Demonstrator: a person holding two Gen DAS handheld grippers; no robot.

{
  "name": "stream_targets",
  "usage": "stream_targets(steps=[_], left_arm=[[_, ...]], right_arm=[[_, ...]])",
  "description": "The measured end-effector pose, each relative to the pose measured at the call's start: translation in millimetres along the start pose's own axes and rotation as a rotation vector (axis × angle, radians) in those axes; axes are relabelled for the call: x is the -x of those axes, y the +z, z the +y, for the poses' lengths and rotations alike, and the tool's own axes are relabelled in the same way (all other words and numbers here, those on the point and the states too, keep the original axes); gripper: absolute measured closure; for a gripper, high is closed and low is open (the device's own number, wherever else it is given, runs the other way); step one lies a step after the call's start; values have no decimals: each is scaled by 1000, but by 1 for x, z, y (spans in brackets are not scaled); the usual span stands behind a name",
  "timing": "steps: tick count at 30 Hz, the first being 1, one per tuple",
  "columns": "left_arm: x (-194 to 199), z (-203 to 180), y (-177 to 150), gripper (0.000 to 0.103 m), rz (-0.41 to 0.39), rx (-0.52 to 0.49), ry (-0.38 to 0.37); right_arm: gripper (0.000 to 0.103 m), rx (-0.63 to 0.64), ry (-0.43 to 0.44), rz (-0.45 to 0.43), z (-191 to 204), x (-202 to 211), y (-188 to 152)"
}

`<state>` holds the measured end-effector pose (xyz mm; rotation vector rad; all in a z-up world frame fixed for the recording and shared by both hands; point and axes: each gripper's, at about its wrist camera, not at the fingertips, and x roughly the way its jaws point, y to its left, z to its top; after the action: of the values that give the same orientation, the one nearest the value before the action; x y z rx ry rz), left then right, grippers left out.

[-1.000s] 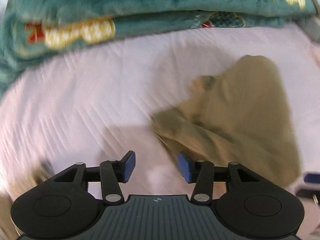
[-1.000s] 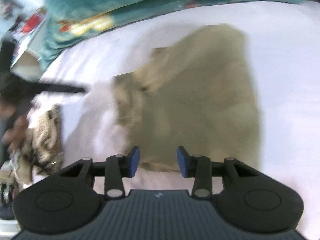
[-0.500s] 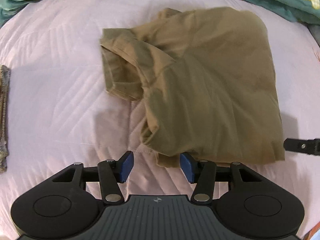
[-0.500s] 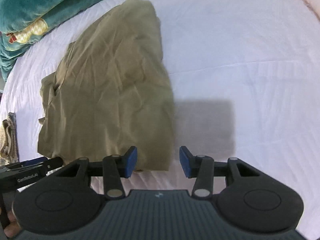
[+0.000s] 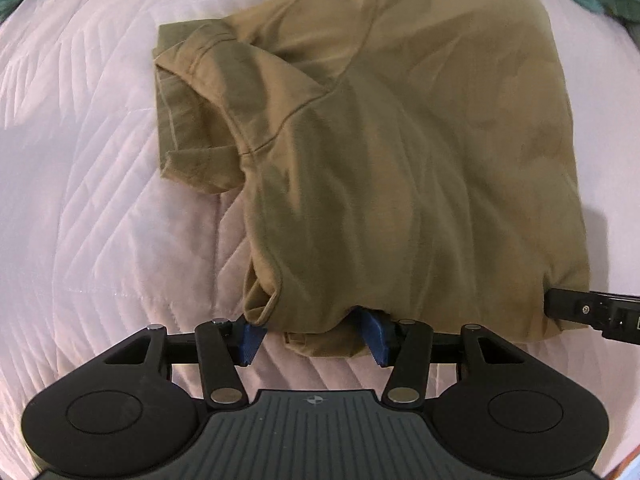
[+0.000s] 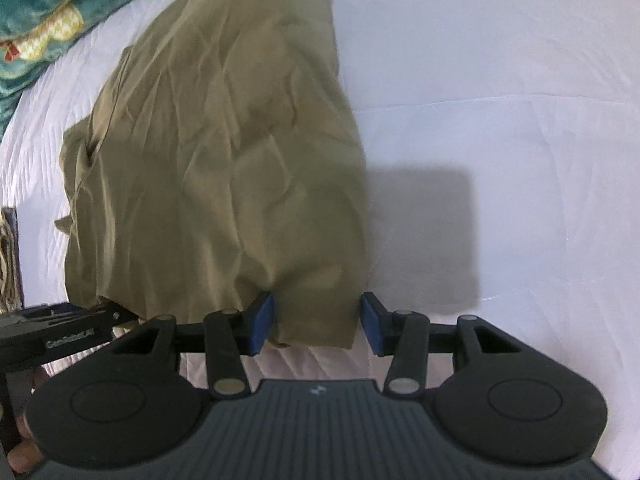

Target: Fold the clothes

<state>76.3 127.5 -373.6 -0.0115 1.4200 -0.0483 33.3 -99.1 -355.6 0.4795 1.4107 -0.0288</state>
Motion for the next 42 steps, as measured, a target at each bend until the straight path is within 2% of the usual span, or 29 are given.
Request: stream_targets(steps=[6, 7, 9, 10, 13, 24, 29, 37, 42], left_arm=[[-5, -3, 1, 52, -3, 8, 7], [-6, -4, 1, 56, -6, 2, 3], [-5, -8, 1, 72, -18, -14, -19], [-5, -10, 1, 89, -25, -21, -28], [-3, -11, -2, 94, -46, -19, -41], [14, -6, -19, 96, -73, -16, -70], [19, -9, -44, 96, -47, -12, -85], [34, -24, -114, 96, 57, -16, -109], [49, -24, -115, 96, 75, 4, -111]], right_arm=[[57, 26, -19, 12, 8, -11, 1], [64, 33, -14, 7, 9, -11, 0], [79, 35, -1, 1, 10, -10, 0], [82, 33, 6, -2, 10, -9, -1], [90, 28, 30, -9, 10, -5, -3], [94, 42, 86, -23, 5, 16, -11], [94, 52, 104, 7, 2, 21, -17], [94, 85, 107, 97, -5, 39, -67], [95, 92, 113, 117, 1, 50, -70]])
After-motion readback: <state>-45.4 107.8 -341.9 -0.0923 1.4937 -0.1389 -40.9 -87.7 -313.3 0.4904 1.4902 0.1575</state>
